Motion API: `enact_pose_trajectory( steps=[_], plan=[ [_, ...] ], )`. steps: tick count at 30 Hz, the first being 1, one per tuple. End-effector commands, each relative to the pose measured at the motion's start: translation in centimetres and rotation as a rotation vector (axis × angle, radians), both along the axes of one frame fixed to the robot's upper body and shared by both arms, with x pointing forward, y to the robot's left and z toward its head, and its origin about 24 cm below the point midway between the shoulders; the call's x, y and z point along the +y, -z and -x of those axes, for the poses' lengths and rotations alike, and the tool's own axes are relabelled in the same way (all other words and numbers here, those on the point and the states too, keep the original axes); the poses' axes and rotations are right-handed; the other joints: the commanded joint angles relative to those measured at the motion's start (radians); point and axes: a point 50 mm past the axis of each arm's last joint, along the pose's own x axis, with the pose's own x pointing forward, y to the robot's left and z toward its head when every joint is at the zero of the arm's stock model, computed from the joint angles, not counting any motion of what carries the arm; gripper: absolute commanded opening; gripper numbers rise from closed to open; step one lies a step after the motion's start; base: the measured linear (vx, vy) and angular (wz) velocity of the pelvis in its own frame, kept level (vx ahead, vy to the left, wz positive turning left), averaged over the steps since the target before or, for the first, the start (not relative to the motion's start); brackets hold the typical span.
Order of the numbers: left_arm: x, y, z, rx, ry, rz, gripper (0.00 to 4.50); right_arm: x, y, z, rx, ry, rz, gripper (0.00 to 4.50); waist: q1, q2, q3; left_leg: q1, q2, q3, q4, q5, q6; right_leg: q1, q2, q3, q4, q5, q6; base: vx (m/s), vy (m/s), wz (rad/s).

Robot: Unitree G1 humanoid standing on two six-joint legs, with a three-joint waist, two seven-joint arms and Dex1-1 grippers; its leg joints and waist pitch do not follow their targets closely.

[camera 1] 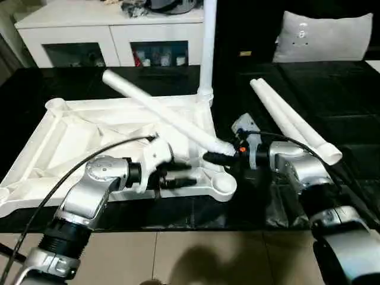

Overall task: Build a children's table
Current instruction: Insert table leg to table base

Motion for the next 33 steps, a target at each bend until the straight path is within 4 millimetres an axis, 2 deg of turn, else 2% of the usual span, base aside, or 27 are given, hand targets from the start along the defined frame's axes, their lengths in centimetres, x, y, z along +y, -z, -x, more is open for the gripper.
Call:
enact_pose_trajectory(
  steps=[1, 3, 4, 7, 8, 9, 10, 12, 13, 14, 17, 18, 22, 23, 26, 27, 28, 29, 33],
  plan=[
    [0.6, -1.4, -0.6, -0.005, -0.130, 0.114, 2.33, 0.0, -0.9, 0.3, -0.045, 0.000, -0.078, 2.77, -0.001, -0.007, -0.060, 0.008, 0.061, -0.017, -0.075, -0.129, 0.054, 0.069, -0.075, 0.069, -0.082, -0.124, -0.216, 0.000, 0.000, 0.00],
    [0.7, -1.7, -0.9, 0.018, -0.187, 0.182, 2.41, -0.3, -1.0, 0.5, -0.045, 0.019, -0.131, 2.77, 0.001, -0.010, -0.062, 0.005, 0.057, -0.019, -0.073, -0.109, 0.068, 0.069, -0.073, 0.067, -0.082, -0.113, -0.220, 0.000, 0.000, 0.00],
    [0.8, -1.7, -1.1, 0.031, -0.228, 0.221, 2.63, -0.5, -1.2, 0.7, -0.046, 0.032, -0.166, 2.77, 0.000, -0.010, -0.063, 0.004, 0.055, -0.019, -0.073, -0.095, 0.077, 0.068, -0.071, 0.065, -0.082, -0.110, -0.216, 0.000, 0.000, 0.00],
    [1.0, -1.8, -1.7, 0.058, -0.318, 0.326, 2.79, -0.6, -1.6, 1.2, -0.059, 0.027, -0.229, 2.77, 0.000, -0.011, -0.065, 0.002, 0.055, -0.019, -0.069, -0.071, 0.094, 0.070, -0.070, 0.065, -0.081, -0.083, -0.212, 0.000, 0.000, 0.00],
    [1.0, -1.8, -1.7, 0.058, -0.318, 0.326, 2.96, -0.6, -1.6, 1.2, -0.059, 0.027, -0.229, 2.77, 0.002, -0.013, -0.066, 0.002, 0.054, -0.019, -0.068, -0.058, 0.103, 0.069, -0.070, 0.065, -0.079, -0.062, -0.214, 0.000, 0.000, 0.00],
    [1.0, -2.2, -2.3, 0.086, -0.371, 0.426, 3.08, -0.4, -1.9, 1.4, -0.067, 0.023, -0.259, 2.77, 0.001, -0.013, -0.064, 0.001, 0.051, -0.016, -0.065, -0.053, 0.110, 0.068, -0.068, 0.064, -0.081, -0.059, -0.214, 0.000, 0.000, 0.00],
    [0.7, -2.7, -3.1, 0.140, -0.434, 0.575, 3.16, -0.2, -2.3, 1.8, -0.080, 0.024, -0.292, 2.77, 0.004, -0.007, -0.065, 0.003, 0.052, -0.018, -0.065, -0.060, 0.112, 0.067, -0.069, 0.064, -0.082, -0.063, -0.217, 0.000, 0.000, 0.00],
    [0.7, -2.7, -3.1, 0.140, -0.434, 0.575, 3.29, -0.2, -2.3, 1.8, -0.080, 0.024, -0.292, 2.77, 0.007, -0.012, -0.067, 0.004, 0.053, -0.018, -0.064, -0.062, 0.113, 0.067, -0.071, 0.063, -0.083, -0.059, -0.221, 0.000, 0.000, 0.00],
    [0.1, -3.4, -3.5, 0.189, -0.444, 0.688, 3.40, 0.2, -2.4, 2.1, -0.087, 0.024, -0.305, 2.77, 0.007, -0.009, -0.065, 0.001, 0.053, -0.020, -0.066, -0.060, 0.113, 0.068, -0.070, 0.062, -0.083, -0.073, -0.209, 0.000, 0.000, 0.00],
    [-0.6, -3.8, -3.7, 0.222, -0.424, 0.756, 3.52, 0.5, -2.4, 2.3, -0.086, 0.014, -0.314, 2.77, 0.008, -0.011, -0.065, 0.003, 0.053, -0.020, -0.066, -0.059, 0.109, 0.068, -0.071, 0.063, -0.086, -0.077, -0.209, 0.000, 0.000, 0.00],
    [-1.7, -4.4, -3.9, 0.281, -0.395, 0.854, 3.74, 0.9, -2.4, 2.6, -0.084, 0.004, -0.324, 2.77, 0.013, -0.011, -0.066, 0.003, 0.051, -0.019, -0.064, -0.052, 0.111, 0.068, -0.071, 0.062, -0.085, -0.062, -0.213, 0.000, 0.000, 0.00],
    [-2.0, -4.5, -4.0, 0.296, -0.392, 0.874, 3.97, 1.0, -2.4, 2.7, -0.083, 0.003, -0.326, 2.77, 0.010, -0.014, -0.066, 0.000, 0.053, -0.021, -0.066, -0.052, 0.115, 0.070, -0.071, 0.062, -0.085, -0.060, -0.214, 0.000, 0.000, 0.00],
    [-2.5, -4.6, -4.6, 0.341, -0.404, 0.941, 4.05, 1.3, -2.1, 3.0, -0.076, -0.002, -0.314, 2.77, 0.008, -0.013, -0.066, -0.001, 0.052, -0.024, -0.066, -0.034, 0.123, 0.074, -0.070, 0.060, -0.087, -0.059, -0.191, 0.000, 0.000, 0.00],
    [-2.7, -4.9, -4.7, 0.366, -0.391, 0.998, 4.05, 1.3, -2.0, 3.2, -0.070, -0.001, -0.305, 2.77, 0.008, -0.011, -0.067, 0.002, 0.051, -0.021, -0.063, -0.027, 0.125, 0.071, -0.069, 0.060, -0.089, -0.045, -0.193, 0.000, 0.000, 0.00],
    [-2.7, -5.1, -4.7, 0.377, -0.379, 1.028, 4.05, 1.3, -1.9, 3.3, -0.068, 0.004, -0.303, 2.77, 0.006, -0.012, -0.067, 0.001, 0.053, -0.023, -0.065, -0.025, 0.130, 0.073, -0.071, 0.059, -0.085, -0.025, -0.208, 0.000, 0.000, 0.00],
    [-2.7, -5.2, -4.7, 0.378, -0.377, 1.030, 3.78, 1.3, -1.9, 3.3, -0.068, 0.006, -0.303, 2.77, 0.006, -0.011, -0.067, 0.002, 0.054, -0.024, -0.064, -0.026, 0.130, 0.073, -0.071, 0.060, -0.085, -0.026, -0.209, 0.000, 0.000, 0.00],
    [-2.6, -5.3, -4.6, 0.382, -0.377, 1.041, 3.78, 1.3, -1.9, 3.3, -0.066, 0.011, -0.303, 2.77, 0.005, -0.012, -0.067, 0.001, 0.053, -0.023, -0.064, -0.027, 0.132, 0.073, -0.071, 0.060, -0.086, -0.028, -0.208, 0.000, 0.000, 0.00],
    [-2.6, -5.3, -4.7, 0.384, -0.382, 1.050, 3.71, 1.2, -1.8, 3.4, -0.063, 0.016, -0.299, 2.77, 0.007, -0.017, -0.066, 0.001, 0.053, -0.022, -0.064, -0.023, 0.133, 0.075, -0.072, 0.061, -0.085, -0.032, -0.207, 0.000, 0.000, 0.00],
    [-2.5, -5.5, -4.7, 0.384, -0.393, 1.069, 3.46, 1.1, -1.7, 3.4, -0.059, 0.025, -0.294, 2.77, 0.007, -0.015, -0.065, 0.003, 0.054, -0.022, -0.065, -0.031, 0.128, 0.072, -0.072, 0.061, -0.089, -0.059, -0.200, 0.000, 0.000, 0.00]
  ],
)
